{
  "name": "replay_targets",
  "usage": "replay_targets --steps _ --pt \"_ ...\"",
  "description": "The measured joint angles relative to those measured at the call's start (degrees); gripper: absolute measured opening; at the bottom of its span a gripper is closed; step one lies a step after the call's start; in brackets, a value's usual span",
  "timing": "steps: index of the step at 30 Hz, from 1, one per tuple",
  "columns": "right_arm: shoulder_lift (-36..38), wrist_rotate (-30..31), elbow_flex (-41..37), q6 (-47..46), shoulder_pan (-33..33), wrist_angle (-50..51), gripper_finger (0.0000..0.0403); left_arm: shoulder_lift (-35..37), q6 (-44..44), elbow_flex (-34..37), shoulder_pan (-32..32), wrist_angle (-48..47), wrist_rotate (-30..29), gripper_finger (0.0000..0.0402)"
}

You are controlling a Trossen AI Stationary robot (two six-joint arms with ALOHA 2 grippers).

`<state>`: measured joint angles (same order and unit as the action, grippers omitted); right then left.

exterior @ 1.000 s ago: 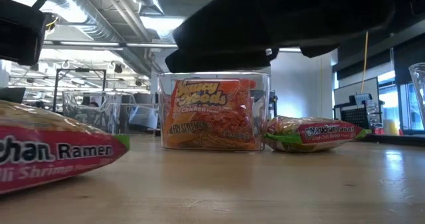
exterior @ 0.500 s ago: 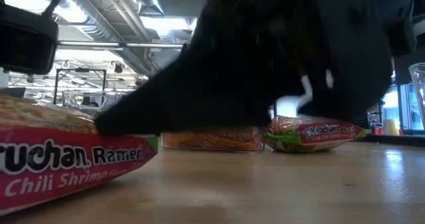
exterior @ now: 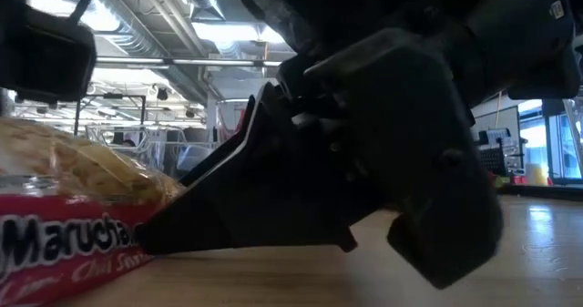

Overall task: Sort Maruchan noodles
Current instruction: Put the bottom left green noodle pack into the top transparent bin

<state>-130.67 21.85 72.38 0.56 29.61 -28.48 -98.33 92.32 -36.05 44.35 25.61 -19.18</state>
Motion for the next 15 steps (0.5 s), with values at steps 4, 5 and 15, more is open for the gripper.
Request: replay_targets --steps 4,5,15 --pt "0.00 1.54 0.00 0.02 0.00 0.05 0.0237 -1.61 1.98 -0.24 -1.15 2.27 -1.08 0.0238" --pt "0.00 1.61 0.00 0.02 0.00 0.07 0.0237 -1.84 2.07 -0.31 -1.48 2.31 -0.76 0.0233" --pt "0.00 1.54 -0.02 0.00 0.03 0.42 0.0237 -2.49 -2.54 -1.36 -2.99 2.44 0.89 0.0152"
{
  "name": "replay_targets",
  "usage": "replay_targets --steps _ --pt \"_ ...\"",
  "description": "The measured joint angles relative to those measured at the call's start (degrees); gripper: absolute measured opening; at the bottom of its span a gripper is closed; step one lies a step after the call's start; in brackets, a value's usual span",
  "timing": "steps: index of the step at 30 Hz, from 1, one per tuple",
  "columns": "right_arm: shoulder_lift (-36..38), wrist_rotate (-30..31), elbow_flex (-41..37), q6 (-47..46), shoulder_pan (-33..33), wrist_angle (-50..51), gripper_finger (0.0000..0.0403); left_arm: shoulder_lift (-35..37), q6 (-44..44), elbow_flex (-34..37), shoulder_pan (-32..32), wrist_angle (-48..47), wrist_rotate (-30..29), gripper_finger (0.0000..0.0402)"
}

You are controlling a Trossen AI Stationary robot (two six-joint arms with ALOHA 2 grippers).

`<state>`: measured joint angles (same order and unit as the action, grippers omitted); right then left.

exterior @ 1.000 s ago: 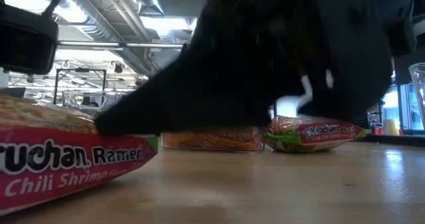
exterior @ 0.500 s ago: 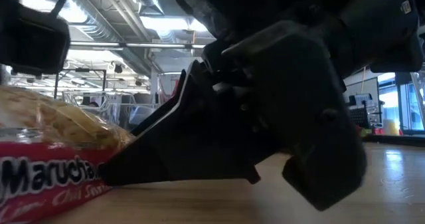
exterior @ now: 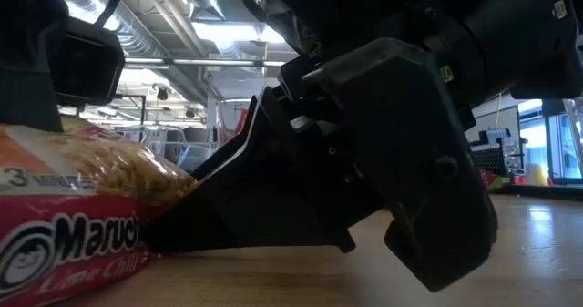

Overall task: Sort Maruchan noodles
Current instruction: Put the bottom left green noodle pack into the top transparent bin

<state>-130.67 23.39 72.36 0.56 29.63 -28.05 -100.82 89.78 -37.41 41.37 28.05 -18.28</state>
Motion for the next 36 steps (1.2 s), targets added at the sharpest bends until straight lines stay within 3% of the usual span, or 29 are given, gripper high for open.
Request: replay_targets --steps 10,20,23,27,36 --pt "4.63 0.13 -0.09 -0.06 1.76 6.67 0.0237 0.04 -9.33 -0.04 0.02 0.17 0.83 0.0110" --pt "13.90 -1.34 -0.05 -7.20 8.08 31.44 0.0237 0.39 -27.35 -2.81 -0.22 -0.76 3.71 0.0088" --pt "14.38 1.31 -0.05 -11.97 10.49 36.64 0.0237 0.39 -31.95 -5.99 -0.77 -4.13 5.03 0.0087" --pt "14.38 5.55 -0.09 -15.15 12.33 38.33 0.0237 0.39 -37.22 -13.03 -1.91 -16.65 7.34 0.0087" --pt "14.50 7.69 -1.69 -14.57 12.09 38.84 0.0237 0.39 -41.81 -33.60 -3.58 -62.36 6.75 0.0087"
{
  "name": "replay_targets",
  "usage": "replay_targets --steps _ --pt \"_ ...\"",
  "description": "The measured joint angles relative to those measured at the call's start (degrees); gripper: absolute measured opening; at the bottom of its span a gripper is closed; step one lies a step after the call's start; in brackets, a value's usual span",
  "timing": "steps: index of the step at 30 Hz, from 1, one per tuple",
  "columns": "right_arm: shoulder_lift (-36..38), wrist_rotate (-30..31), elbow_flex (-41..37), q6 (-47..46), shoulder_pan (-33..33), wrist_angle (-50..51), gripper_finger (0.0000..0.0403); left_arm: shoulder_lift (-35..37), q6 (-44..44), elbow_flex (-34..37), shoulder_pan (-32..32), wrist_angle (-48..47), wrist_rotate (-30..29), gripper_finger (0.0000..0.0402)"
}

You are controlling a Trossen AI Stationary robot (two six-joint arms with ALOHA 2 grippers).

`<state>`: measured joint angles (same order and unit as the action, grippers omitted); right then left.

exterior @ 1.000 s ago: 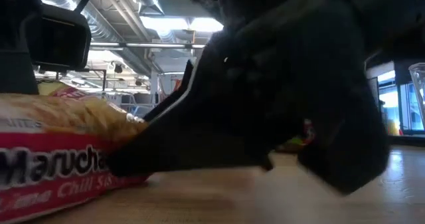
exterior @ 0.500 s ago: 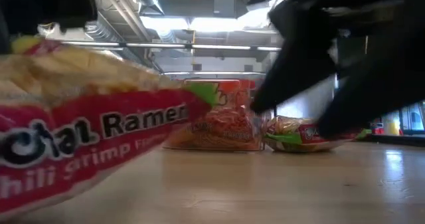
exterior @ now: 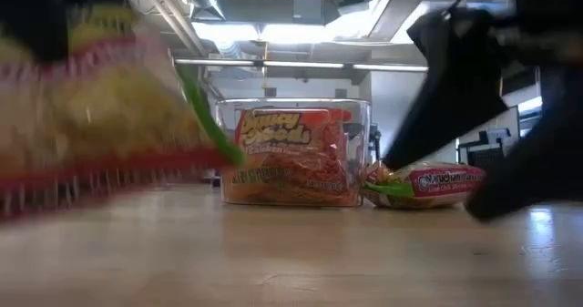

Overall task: Sort Maruchan noodles
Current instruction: Put the bottom left green noodle pack into the top transparent bin

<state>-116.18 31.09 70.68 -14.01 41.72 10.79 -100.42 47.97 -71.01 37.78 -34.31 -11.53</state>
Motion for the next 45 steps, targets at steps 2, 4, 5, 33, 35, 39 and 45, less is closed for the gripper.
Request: replay_targets --steps 2,4,5,33,35,39,45 --pt "0.63 0.14 -1.83 0.42 -0.56 0.32 0.0237 0.00 -1.20 -4.65 -0.31 -7.91 -0.57 0.0087" --pt "1.65 -1.13 -3.50 0.56 -1.79 -0.83 0.0237 0.02 -2.05 -8.70 -0.79 -14.51 -0.85 0.0085" --pt "2.42 -1.37 -4.57 0.74 -2.56 -1.38 0.0237 0.02 -2.35 -10.45 -1.17 -17.69 -1.19 0.0082" --pt "8.93 -30.72 -23.97 5.04 -20.53 -26.50 0.0237 8.88 -44.40 -30.58 -34.23 -55.68 -8.79 0.0042" --pt "8.89 -30.93 -23.98 3.05 -20.42 -26.95 0.0237 10.78 -47.24 -30.60 -38.73 -55.87 -9.79 0.0042" --pt "8.89 -32.20 -23.93 -1.30 -20.38 -27.51 0.0237 13.09 -55.82 -30.57 -48.18 -55.80 -11.42 0.0041" --pt "8.89 -32.90 -23.87 -5.32 -20.38 -27.70 0.0237 12.01 -73.52 -30.55 -63.87 -54.02 -11.62 0.0041"
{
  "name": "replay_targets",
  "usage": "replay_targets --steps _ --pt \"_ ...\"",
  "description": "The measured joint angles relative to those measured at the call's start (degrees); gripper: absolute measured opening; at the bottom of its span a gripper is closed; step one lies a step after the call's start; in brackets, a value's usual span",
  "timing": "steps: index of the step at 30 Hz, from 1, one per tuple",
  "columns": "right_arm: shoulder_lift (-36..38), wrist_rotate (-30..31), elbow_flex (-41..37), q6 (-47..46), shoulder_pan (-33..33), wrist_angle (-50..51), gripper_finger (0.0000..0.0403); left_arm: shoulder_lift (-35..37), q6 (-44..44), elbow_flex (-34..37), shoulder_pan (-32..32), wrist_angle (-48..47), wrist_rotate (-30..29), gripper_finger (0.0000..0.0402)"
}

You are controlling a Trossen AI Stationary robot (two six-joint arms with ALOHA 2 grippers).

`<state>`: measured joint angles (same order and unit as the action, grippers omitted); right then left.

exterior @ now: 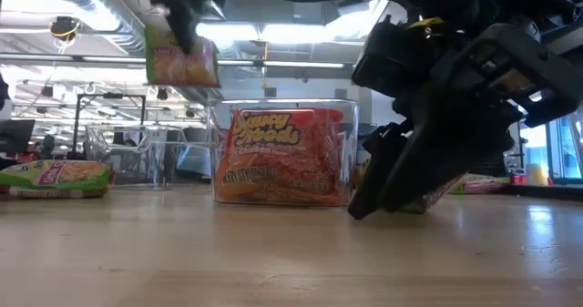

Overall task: Sort Maruchan noodles
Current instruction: Put the bottom left green noodle pack into the top transparent bin

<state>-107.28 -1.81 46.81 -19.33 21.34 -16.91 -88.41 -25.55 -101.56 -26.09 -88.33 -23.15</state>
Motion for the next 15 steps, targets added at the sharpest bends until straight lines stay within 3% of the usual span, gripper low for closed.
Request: replay_targets --steps 7,15 --pt "0.07 -1.21 -0.01 -1.22 0.00 -0.67 0.0237 -3.43 -10.25 4.66 -14.78 7.27 5.00 0.0041" --pt "3.93 -7.35 -0.20 -4.40 0.07 -4.10 0.0237 -3.90 -18.24 16.56 -19.68 17.03 5.46 0.0041"
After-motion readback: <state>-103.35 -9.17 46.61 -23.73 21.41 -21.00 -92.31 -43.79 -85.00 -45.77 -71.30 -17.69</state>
